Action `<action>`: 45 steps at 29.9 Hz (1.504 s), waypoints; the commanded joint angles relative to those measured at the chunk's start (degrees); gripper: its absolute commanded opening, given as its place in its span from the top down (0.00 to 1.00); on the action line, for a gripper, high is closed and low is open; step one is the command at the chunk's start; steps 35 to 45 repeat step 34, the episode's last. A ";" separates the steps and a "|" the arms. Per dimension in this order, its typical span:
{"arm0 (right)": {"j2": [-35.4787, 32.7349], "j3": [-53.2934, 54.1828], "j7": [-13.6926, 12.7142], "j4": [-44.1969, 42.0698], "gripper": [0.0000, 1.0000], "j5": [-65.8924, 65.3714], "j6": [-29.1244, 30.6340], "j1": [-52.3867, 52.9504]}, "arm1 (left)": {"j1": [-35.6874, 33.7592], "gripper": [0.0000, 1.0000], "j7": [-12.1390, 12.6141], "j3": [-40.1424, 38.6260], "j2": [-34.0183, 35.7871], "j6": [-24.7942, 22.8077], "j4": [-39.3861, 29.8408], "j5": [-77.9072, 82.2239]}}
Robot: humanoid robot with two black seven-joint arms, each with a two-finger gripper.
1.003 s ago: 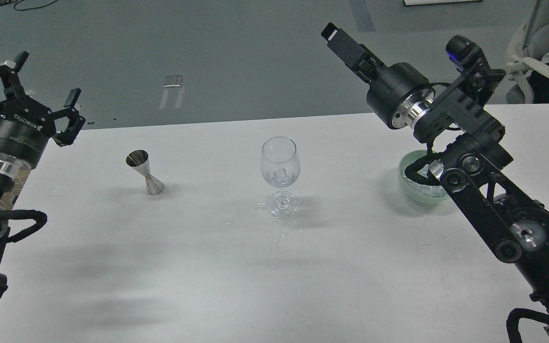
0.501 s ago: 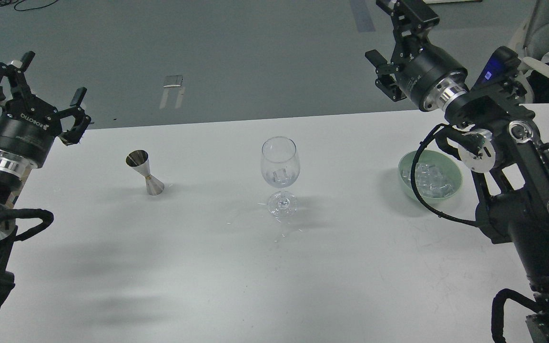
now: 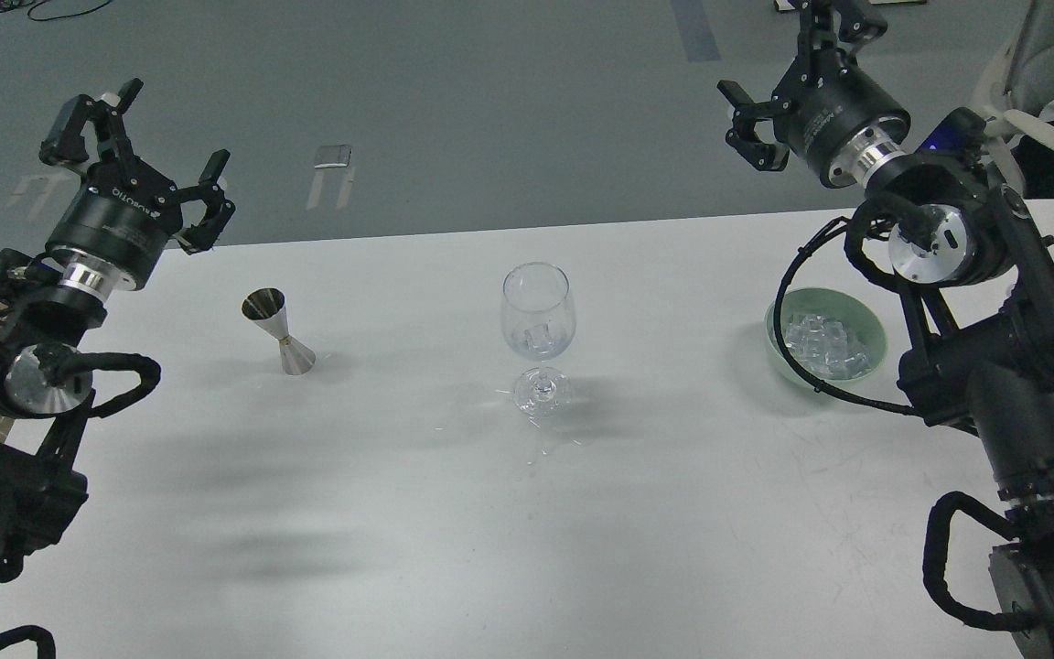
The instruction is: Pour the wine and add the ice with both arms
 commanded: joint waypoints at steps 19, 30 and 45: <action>0.01 0.23 6.75 -13.87 0.01 16.90 13.35 6.06 | -7.43 0.02 -0.53 0.16 -9.22 -3.15 10.08 0.04; 0.27 0.40 6.75 -15.99 0.00 16.90 14.32 3.95 | -8.58 0.02 -0.52 4.29 -9.14 -2.98 10.43 -0.05; 0.27 0.58 7.27 -15.99 0.00 16.99 14.23 3.60 | -8.66 0.02 -0.61 4.29 -8.96 -2.89 10.35 -0.14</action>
